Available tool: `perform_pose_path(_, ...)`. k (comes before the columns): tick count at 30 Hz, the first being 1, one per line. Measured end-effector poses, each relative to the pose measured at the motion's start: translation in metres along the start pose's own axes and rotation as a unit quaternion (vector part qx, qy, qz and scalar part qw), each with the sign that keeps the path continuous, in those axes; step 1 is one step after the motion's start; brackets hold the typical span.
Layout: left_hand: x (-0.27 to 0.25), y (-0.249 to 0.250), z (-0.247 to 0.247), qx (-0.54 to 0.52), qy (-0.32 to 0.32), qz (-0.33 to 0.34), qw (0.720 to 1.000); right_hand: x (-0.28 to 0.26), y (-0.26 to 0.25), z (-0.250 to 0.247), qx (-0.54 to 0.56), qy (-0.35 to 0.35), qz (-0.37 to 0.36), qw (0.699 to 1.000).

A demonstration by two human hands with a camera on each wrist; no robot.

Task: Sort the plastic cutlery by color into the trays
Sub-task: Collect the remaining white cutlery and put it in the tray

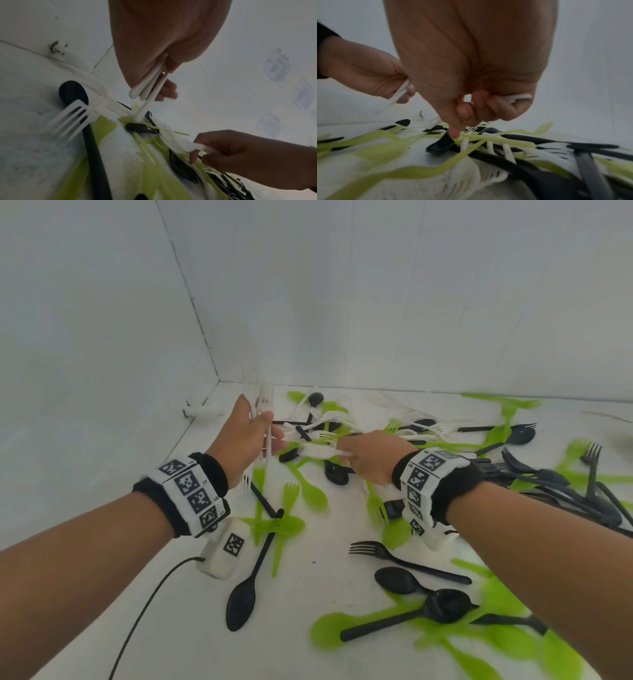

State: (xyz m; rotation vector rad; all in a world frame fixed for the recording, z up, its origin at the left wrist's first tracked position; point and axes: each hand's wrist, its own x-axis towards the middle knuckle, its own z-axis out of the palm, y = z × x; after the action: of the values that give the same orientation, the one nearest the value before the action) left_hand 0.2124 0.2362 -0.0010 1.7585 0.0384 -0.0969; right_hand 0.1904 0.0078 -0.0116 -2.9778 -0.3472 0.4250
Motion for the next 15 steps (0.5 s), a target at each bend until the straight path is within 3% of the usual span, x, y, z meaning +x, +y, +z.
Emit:
perform_pose_path(5,0.000,-0.009,-0.009,0.037,0.042,-0.010,0.998,-0.006,0.000,-0.004,-0.125,-0.058,-0.014,0.990)
perform_pose_path(10,-0.009,-0.026,-0.021,0.229,0.022,0.022,0.973,-0.013,-0.003,-0.005,-0.203,-0.012,-0.029,0.979)
perform_pose_path(15,-0.018,-0.033,-0.033,0.277,0.018,0.041,0.960,-0.008,-0.001,-0.008,-0.121,0.021,-0.016,0.992)
